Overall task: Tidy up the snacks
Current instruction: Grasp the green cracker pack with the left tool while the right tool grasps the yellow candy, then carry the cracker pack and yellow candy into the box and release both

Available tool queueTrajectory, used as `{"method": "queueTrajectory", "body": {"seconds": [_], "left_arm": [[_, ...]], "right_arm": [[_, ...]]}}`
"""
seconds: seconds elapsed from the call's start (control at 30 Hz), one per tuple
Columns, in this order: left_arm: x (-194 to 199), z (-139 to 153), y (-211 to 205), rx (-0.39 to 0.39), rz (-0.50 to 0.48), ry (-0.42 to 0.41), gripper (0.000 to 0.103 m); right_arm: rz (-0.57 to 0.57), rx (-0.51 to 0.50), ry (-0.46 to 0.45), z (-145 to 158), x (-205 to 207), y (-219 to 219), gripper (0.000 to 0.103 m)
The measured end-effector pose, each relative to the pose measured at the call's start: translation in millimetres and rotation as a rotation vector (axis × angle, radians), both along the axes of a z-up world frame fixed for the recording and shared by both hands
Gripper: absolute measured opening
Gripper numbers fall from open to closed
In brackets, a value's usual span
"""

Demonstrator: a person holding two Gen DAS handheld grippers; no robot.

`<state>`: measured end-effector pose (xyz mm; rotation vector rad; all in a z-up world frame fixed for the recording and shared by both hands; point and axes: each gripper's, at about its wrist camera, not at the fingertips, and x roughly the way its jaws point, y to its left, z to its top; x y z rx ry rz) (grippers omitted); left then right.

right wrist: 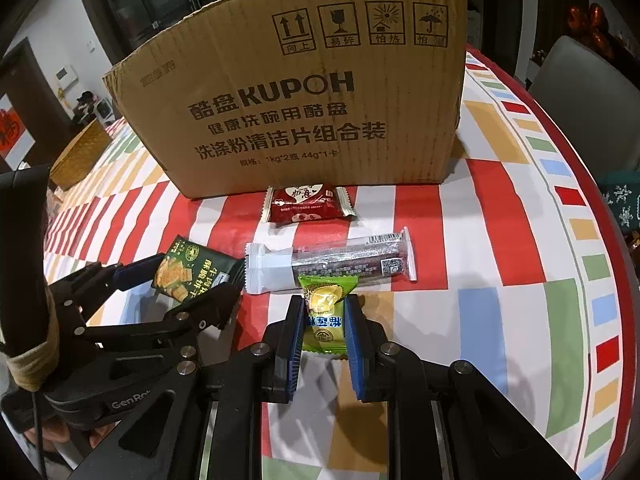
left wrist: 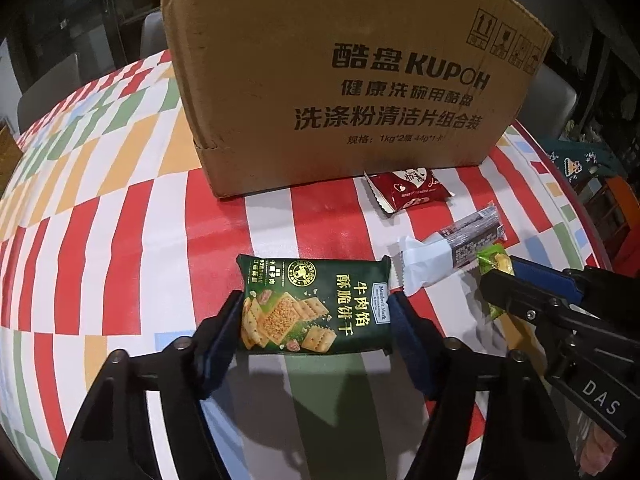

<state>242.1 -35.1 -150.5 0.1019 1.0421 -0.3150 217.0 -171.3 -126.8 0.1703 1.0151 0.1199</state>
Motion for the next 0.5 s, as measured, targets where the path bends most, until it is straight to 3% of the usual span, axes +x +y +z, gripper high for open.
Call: {"method": "queueTrajectory", "body": {"seconds": [0.2, 0.5], "left_arm": [[-3.7, 3.7, 2.2, -0.012, 0.004, -0.001, 0.064], [-17.9, 31.2, 10.2, -0.021, 0.030, -0.070, 0.064]], "right_arm": [[0.003, -0.001, -0.009, 3.5, -1.5, 0.7, 0.021], [0.015, 0.010, -0.035, 14.4, -4.9, 1.9, 0.021]]}}
